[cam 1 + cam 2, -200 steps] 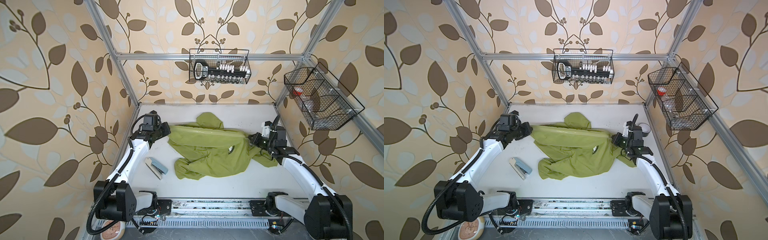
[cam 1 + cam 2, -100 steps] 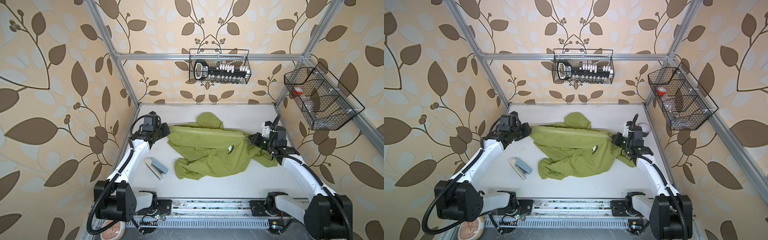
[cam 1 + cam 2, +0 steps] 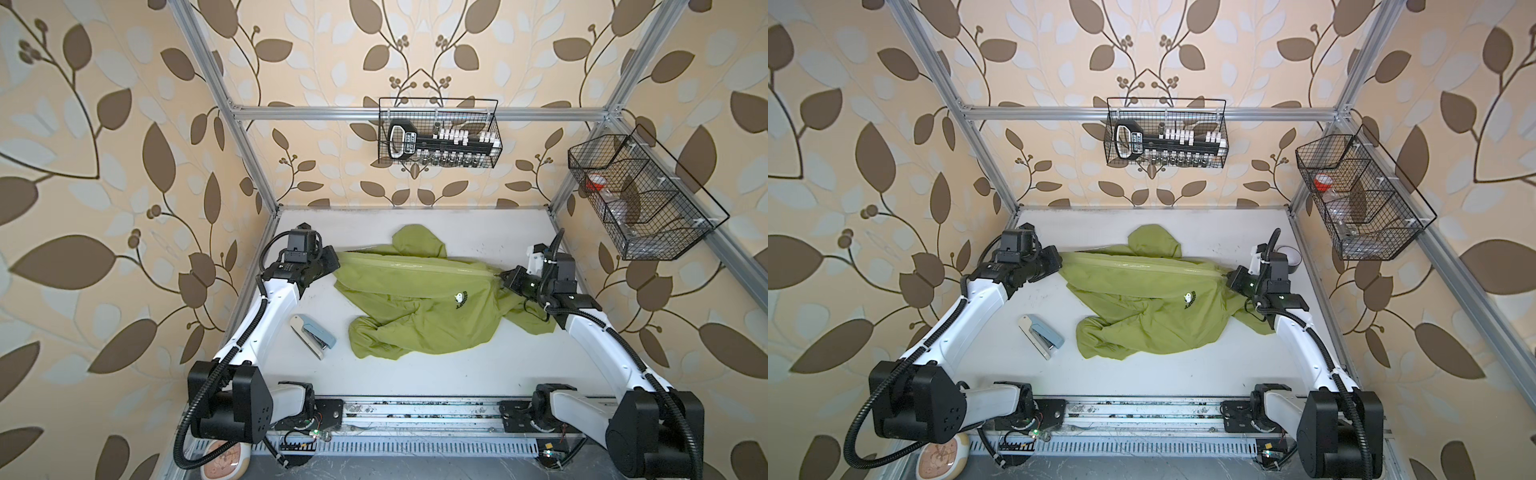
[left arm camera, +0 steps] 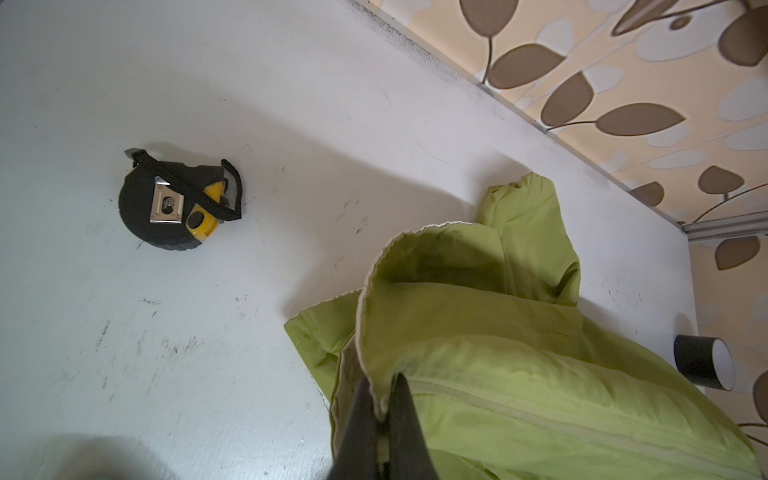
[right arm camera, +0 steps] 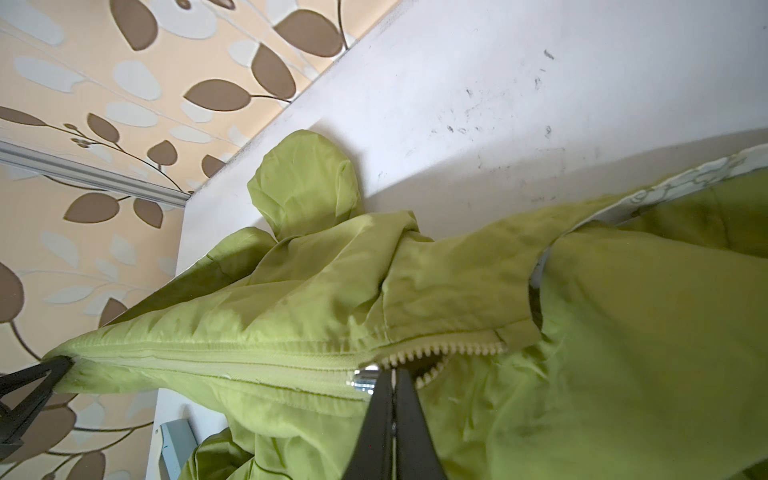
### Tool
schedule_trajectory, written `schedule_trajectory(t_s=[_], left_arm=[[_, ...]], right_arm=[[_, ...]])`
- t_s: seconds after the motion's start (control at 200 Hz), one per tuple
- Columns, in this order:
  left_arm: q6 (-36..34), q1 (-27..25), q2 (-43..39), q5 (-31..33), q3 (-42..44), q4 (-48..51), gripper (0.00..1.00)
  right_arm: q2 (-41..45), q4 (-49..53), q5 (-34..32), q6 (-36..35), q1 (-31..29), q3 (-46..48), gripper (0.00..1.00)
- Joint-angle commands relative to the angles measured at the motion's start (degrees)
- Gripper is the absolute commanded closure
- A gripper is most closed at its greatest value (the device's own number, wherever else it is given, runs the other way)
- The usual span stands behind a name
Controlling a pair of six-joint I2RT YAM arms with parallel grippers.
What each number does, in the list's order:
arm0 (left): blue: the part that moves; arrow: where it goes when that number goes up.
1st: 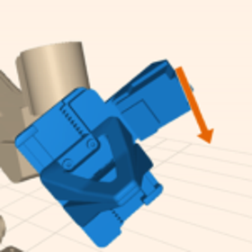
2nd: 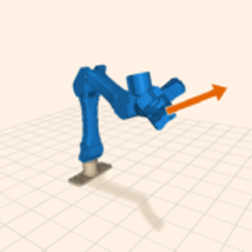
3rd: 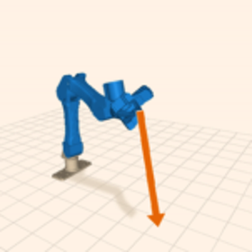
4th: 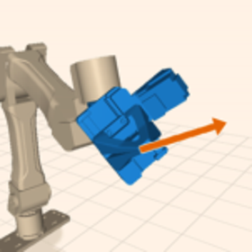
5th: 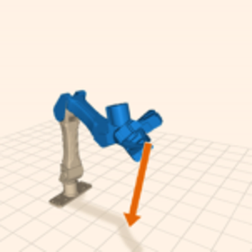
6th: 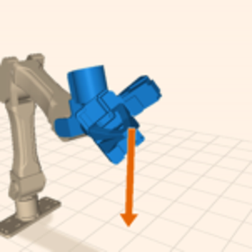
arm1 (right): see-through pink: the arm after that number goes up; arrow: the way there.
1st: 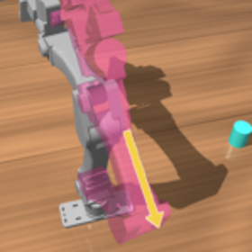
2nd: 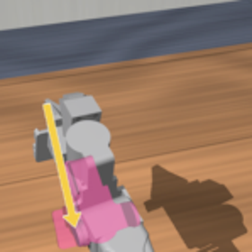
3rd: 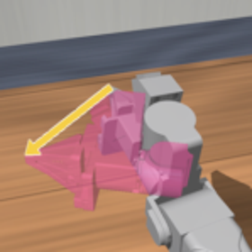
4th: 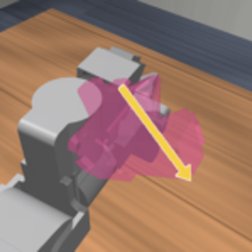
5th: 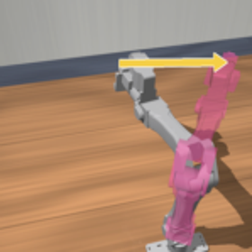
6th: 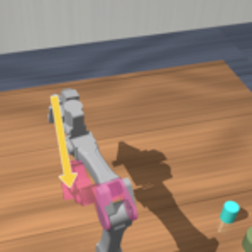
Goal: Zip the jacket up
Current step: 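Draw the right gripper with the slider toward the hood, closing the zipper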
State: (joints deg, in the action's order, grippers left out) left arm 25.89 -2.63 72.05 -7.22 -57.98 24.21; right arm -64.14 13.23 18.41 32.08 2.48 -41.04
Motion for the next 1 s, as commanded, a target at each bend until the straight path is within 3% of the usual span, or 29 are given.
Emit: schedule_trajectory(t_s=[0.0,0.995], left_arm=[[0.73,0.52,-1.2,3.29,-0.03,-1.65,1.0],[0.17,0.63,-1.37,3.56,-0.1,-1.44,1.0]], right_arm=[[1.34,1.43,-2.24,-1.38,1.23,-0.89,1.0],[2.64,4.68,-2.42,-3.42,5.99,-0.74,1.0]])
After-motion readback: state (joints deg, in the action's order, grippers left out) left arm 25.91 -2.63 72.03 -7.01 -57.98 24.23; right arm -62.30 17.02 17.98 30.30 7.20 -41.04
